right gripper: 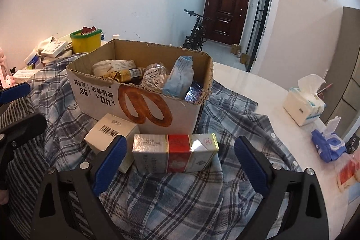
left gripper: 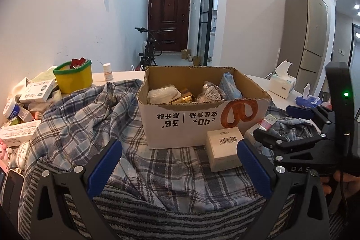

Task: Organize objects
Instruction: 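Move the right gripper to the red-and-white carton and close on it, then lift the red-and-white carton with the right gripper while the left gripper approaches the white barcode box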

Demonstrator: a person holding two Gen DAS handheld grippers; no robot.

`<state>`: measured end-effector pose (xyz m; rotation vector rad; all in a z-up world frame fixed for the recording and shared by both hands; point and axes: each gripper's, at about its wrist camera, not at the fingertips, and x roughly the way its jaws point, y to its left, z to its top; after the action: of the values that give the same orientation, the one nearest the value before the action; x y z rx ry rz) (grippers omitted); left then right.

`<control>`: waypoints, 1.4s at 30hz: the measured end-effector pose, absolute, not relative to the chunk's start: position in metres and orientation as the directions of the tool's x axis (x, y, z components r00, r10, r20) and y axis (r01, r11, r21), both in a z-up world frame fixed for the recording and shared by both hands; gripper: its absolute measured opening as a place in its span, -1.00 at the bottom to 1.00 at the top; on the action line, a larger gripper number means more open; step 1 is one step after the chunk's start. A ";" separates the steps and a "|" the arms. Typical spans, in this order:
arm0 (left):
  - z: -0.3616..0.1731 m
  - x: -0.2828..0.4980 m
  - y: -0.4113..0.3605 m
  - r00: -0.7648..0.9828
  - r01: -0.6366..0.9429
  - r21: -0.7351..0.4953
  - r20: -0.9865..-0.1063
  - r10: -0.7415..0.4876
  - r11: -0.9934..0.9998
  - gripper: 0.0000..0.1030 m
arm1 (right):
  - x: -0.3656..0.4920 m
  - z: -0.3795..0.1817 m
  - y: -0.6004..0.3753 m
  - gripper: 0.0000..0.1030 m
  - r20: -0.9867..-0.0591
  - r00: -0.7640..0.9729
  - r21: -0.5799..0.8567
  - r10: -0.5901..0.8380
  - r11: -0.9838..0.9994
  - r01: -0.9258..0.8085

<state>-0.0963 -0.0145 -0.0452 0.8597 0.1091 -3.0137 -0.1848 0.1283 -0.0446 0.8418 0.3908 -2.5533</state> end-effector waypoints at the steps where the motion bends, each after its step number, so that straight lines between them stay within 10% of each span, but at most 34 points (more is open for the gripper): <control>1: -0.045 -0.096 -0.015 -0.850 0.024 -0.069 -0.527 0.017 -0.997 1.00 | -0.187 -0.046 0.127 0.86 -0.625 -0.720 -0.129 -0.302 -0.869 0.477; 13: -0.047 -0.097 -0.014 -0.844 0.021 -0.065 -0.536 0.017 -0.998 1.00 | -0.197 -0.059 0.128 0.68 -0.658 -0.684 -0.084 -0.315 -0.872 0.483; 42: -0.044 -0.126 0.030 -0.727 -0.117 -0.112 -0.667 0.162 -0.987 1.00 | -0.146 -0.008 0.185 0.68 -0.399 -0.906 -0.072 -0.139 -0.981 0.183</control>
<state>-0.1264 0.0304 -0.0441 1.1936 0.1018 -3.0663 -0.1461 0.1847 -0.0079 0.5982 0.1610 -2.9111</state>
